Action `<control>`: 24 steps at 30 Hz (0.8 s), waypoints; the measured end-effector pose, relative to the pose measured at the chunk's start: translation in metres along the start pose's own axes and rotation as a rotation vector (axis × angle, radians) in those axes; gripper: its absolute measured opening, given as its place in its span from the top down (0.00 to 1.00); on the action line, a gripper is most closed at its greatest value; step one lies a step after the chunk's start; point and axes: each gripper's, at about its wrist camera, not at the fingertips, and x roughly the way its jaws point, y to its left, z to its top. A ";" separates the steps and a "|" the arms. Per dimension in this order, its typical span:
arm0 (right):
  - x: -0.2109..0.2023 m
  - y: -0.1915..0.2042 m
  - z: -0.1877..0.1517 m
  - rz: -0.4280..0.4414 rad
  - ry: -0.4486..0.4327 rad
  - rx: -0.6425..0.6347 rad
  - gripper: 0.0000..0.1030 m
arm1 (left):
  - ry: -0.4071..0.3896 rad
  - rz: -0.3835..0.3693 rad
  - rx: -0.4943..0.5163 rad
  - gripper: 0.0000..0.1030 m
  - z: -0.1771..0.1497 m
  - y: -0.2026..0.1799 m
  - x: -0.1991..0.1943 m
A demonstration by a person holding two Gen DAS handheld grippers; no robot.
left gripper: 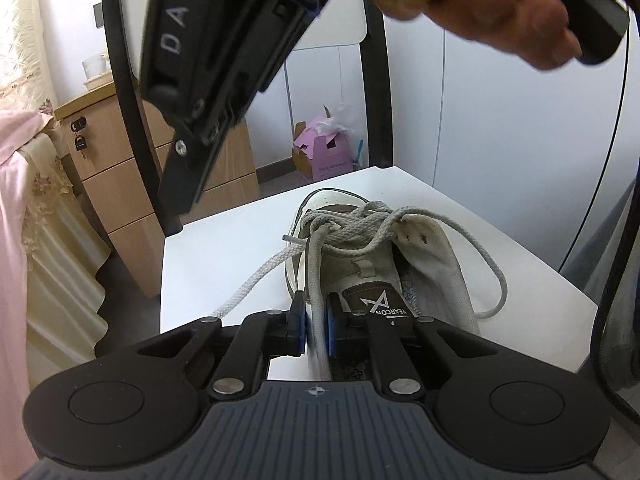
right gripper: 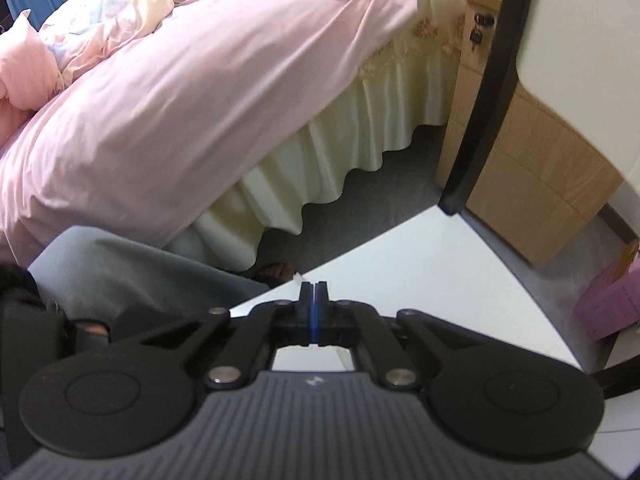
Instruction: Lace up shoes with both hands
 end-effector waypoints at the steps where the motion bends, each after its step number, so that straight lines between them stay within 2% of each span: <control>1: 0.000 -0.001 0.000 -0.005 0.017 0.002 0.94 | 0.001 0.002 -0.003 0.89 0.000 0.000 0.000; 3: 0.000 -0.001 -0.003 -0.014 0.059 -0.005 0.88 | 0.008 0.003 -0.017 0.89 -0.001 0.002 0.001; 4: 0.001 -0.001 -0.006 -0.022 0.081 -0.012 0.77 | 0.010 0.003 -0.023 0.89 -0.001 0.003 0.002; 5: 0.002 0.000 -0.010 -0.030 0.104 -0.018 0.71 | 0.010 0.002 -0.026 0.89 -0.001 0.003 0.002; 7: 0.003 0.000 -0.019 -0.044 0.141 -0.024 0.71 | 0.010 0.001 -0.027 0.89 -0.001 0.004 0.002; 9: 0.007 -0.001 -0.027 -0.040 0.161 -0.014 0.73 | 0.010 -0.001 -0.027 0.89 -0.001 0.004 0.002; 10: 0.009 -0.001 -0.031 -0.035 0.166 -0.012 0.81 | 0.010 -0.001 -0.027 0.89 -0.001 0.004 0.002; 11: 0.012 0.000 -0.033 -0.034 0.170 -0.012 0.94 | 0.010 0.000 -0.026 0.89 -0.001 0.003 0.002; 14: 0.016 0.005 -0.035 -0.066 0.148 -0.032 0.96 | 0.010 0.000 -0.022 0.89 -0.001 0.002 0.003; 17: 0.013 0.007 -0.029 -0.062 0.098 -0.010 0.97 | 0.010 0.001 -0.022 0.89 -0.002 0.003 0.003; 20: 0.002 0.012 -0.015 0.025 -0.021 0.042 1.00 | 0.008 -0.012 -0.016 0.89 -0.001 0.003 0.003; 24: -0.011 0.035 0.013 0.033 -0.087 -0.012 0.99 | 0.010 -0.012 -0.022 0.89 -0.001 0.002 0.004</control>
